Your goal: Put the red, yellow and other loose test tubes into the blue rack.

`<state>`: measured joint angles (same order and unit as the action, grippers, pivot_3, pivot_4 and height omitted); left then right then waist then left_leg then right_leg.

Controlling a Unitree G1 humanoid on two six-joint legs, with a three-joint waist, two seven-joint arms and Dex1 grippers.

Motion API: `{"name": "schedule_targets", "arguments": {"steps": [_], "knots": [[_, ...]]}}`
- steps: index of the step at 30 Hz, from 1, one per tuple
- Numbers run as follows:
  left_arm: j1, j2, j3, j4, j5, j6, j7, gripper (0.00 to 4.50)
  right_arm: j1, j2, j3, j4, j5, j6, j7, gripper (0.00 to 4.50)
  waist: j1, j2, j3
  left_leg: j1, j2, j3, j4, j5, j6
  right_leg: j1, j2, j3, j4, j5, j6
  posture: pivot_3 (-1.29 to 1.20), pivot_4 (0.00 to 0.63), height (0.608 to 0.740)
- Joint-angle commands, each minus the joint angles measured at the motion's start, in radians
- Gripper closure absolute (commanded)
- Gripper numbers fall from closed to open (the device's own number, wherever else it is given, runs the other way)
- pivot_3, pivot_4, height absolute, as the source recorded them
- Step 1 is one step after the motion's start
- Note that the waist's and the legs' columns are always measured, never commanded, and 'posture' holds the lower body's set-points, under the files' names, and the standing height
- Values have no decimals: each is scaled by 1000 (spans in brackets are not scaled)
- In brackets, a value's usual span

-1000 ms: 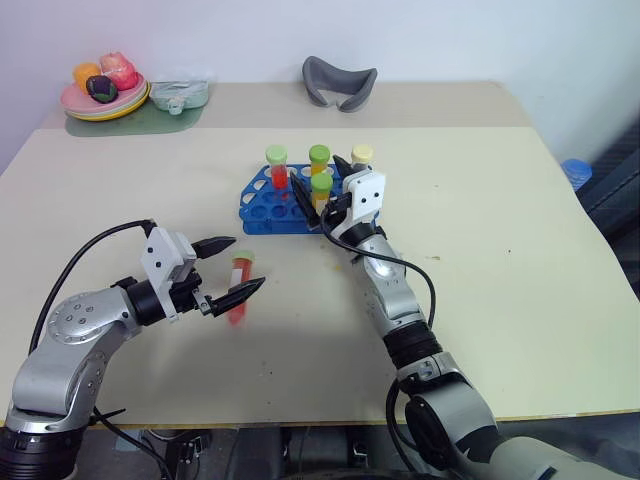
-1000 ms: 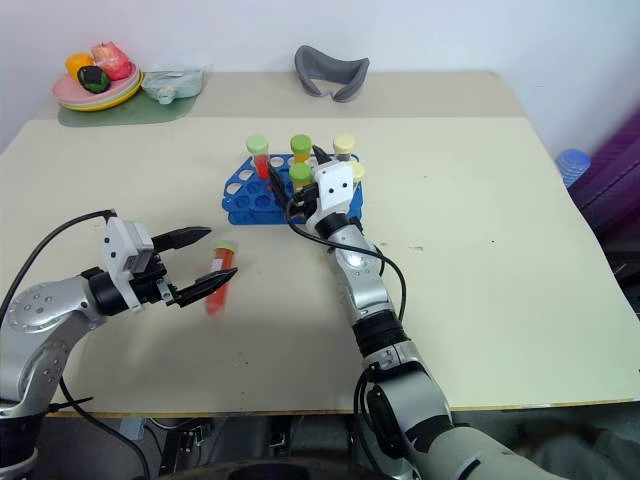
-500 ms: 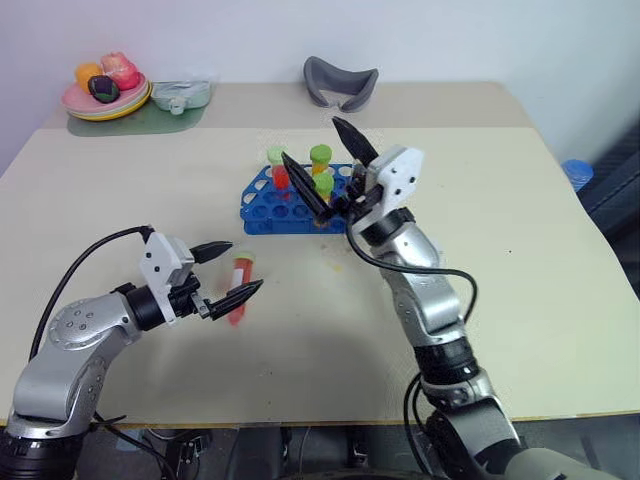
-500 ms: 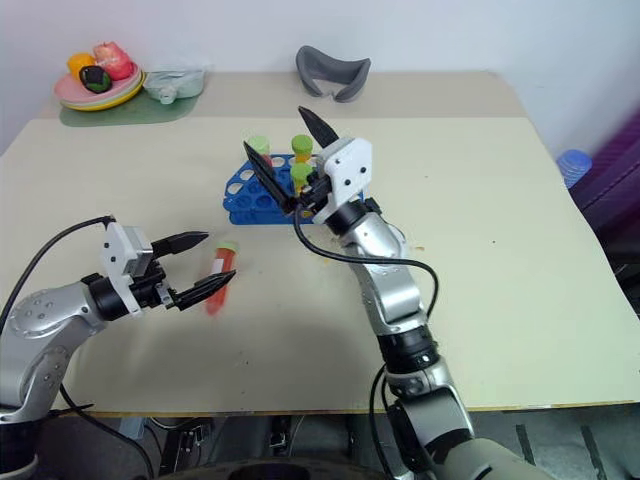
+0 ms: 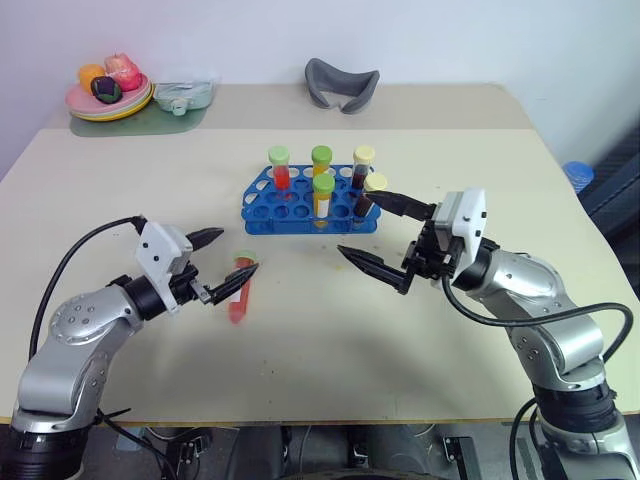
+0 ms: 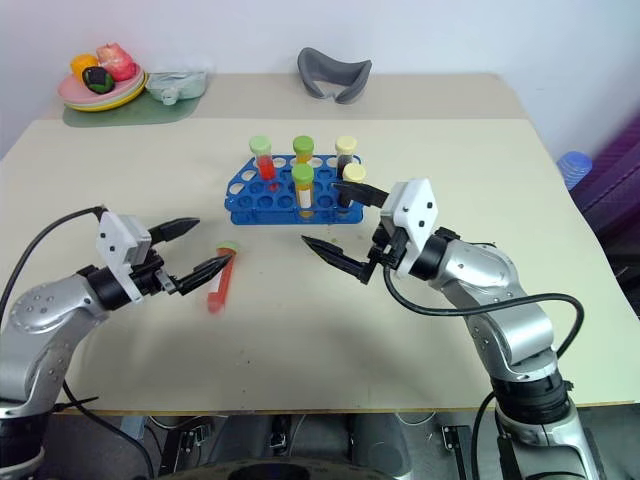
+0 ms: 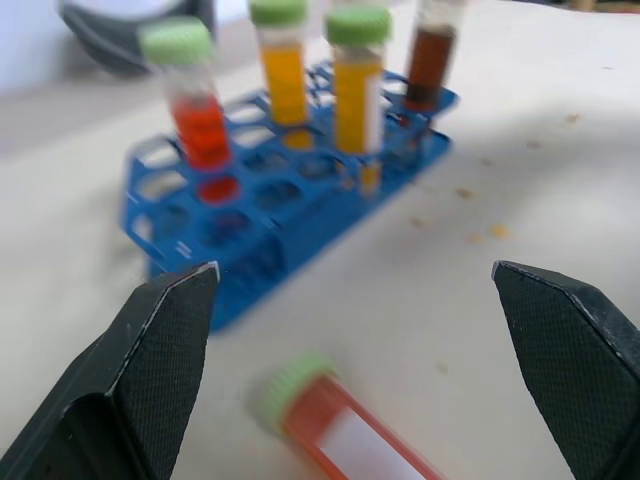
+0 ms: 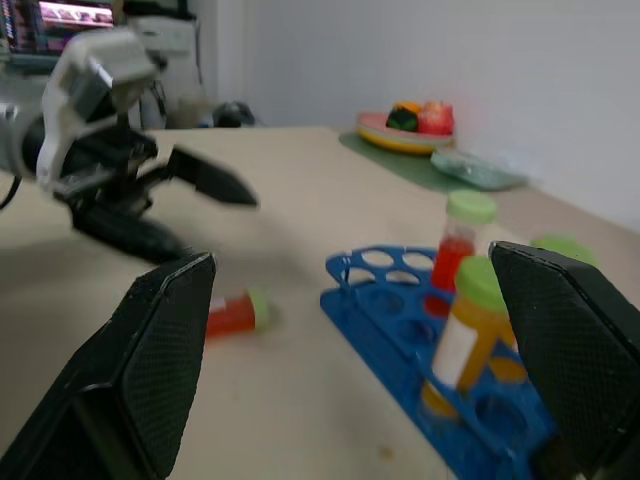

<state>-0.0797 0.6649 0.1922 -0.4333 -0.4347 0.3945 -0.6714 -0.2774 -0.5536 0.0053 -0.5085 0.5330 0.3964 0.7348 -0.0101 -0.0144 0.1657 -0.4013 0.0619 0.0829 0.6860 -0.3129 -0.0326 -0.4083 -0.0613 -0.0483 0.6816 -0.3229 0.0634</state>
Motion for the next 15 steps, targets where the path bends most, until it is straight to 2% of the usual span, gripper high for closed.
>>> {"name": "schedule_targets", "arguments": {"steps": [1,8,12,15], "knots": [[-59,-20,-24,-40,39,35,79,0,4,-21,-41,-24,10,-20,17,27,0,0,0,0,0,0,0,0,-1,0,0,0,0,0,0,0,150,735],[-144,-80,-89,-159,34,234,219,0,11,-76,-51,44,-3,-37,99,27,0,0,0,0,0,0,0,0,-1,1,0,0,0,0,0,0,150,735],[-154,-71,-128,-185,69,318,267,0,3,-72,-42,89,-24,-64,116,27,0,0,0,3,0,0,0,1,-1,2,0,1,0,0,0,0,150,735],[-167,-108,-139,-244,65,442,351,0,7,-69,-30,120,-37,-78,132,27,0,0,0,3,0,0,0,1,-1,2,0,1,0,0,0,0,150,735]]}}
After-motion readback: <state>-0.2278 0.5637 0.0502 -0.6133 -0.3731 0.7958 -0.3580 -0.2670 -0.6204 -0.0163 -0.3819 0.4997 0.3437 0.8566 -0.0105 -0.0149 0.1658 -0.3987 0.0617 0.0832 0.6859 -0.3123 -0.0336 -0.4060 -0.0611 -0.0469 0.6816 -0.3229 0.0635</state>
